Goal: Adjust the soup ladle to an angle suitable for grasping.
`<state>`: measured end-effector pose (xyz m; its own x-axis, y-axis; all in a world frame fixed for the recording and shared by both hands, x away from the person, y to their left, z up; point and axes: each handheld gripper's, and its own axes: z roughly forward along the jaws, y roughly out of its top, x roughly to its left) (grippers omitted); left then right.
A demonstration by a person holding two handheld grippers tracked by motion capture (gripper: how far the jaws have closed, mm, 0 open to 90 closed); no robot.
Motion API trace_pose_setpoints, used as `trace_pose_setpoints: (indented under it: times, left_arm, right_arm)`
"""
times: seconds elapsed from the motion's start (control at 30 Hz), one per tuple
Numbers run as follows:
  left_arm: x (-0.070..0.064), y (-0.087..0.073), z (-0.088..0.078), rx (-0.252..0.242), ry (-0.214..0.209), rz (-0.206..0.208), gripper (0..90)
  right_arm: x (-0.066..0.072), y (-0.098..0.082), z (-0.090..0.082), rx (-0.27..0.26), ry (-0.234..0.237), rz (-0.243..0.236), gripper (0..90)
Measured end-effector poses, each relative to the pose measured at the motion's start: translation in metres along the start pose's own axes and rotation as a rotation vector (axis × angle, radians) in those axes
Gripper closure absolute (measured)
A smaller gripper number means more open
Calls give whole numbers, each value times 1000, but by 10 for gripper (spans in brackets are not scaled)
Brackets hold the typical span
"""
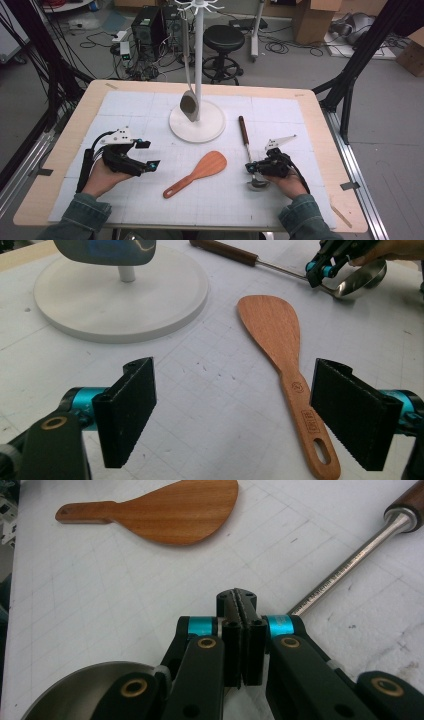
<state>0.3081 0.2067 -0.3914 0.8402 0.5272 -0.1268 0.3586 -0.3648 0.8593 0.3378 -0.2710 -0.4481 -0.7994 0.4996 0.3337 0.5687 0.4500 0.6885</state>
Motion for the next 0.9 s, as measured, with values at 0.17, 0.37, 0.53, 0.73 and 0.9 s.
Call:
trace_pose_setpoints:
  times: [0.17,0.37,0.53,0.73,0.9]
  left_arm:
    - [0,0,-1,2,0,4,194]
    - [1,0,-1,3,1,3,194]
    - [1,0,0,3,-1,2,194]
    - [1,0,0,5,0,2,194]
    - [1,0,0,7,2,4,194]
  right_arm:
    - [-1,-1,-3,1,-7,3,899]
    - [-4,-4,-5,30,-21,12,899]
    - [-5,-4,-8,42,-29,10,899]
    - [-7,-7,-14,55,-43,12,899]
    - [-10,-9,-20,57,-48,20,899]
